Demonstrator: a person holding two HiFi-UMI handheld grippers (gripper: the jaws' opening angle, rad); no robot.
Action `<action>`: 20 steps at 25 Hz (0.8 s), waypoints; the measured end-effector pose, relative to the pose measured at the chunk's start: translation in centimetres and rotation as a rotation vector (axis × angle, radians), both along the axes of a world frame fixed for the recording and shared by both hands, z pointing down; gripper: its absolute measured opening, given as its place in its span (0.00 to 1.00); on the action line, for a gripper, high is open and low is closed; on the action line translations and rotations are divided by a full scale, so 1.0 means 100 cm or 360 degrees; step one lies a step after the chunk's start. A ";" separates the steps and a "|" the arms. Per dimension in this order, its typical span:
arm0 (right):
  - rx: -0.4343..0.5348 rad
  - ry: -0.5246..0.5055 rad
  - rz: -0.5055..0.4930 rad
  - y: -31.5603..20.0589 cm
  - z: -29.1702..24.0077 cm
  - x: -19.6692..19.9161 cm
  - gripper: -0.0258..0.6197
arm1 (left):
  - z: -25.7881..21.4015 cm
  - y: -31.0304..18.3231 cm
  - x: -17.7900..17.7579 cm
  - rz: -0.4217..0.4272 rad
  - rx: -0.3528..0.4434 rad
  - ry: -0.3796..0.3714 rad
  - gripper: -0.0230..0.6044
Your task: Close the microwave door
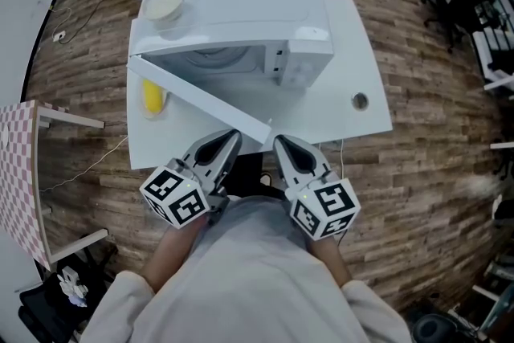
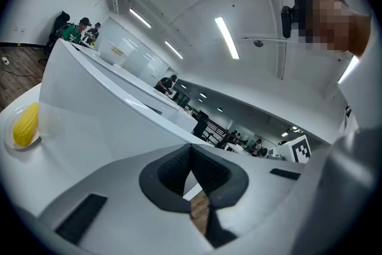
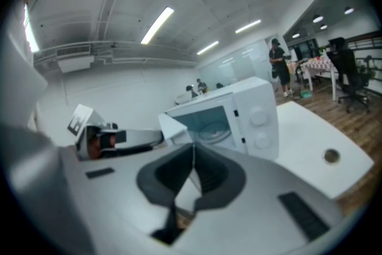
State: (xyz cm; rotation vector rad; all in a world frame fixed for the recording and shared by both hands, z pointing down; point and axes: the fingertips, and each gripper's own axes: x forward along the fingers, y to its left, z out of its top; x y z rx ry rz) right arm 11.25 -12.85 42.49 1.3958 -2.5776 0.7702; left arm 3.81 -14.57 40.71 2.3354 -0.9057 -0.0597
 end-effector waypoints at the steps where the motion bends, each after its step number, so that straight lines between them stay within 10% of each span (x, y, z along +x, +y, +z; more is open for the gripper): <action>1: -0.0002 -0.0002 0.0005 -0.001 0.000 0.001 0.08 | 0.000 -0.001 0.001 0.0003 -0.0004 0.0003 0.06; 20: -0.0035 0.0011 0.0063 -0.003 0.001 0.006 0.08 | -0.001 -0.018 0.012 0.0055 0.0008 0.0009 0.06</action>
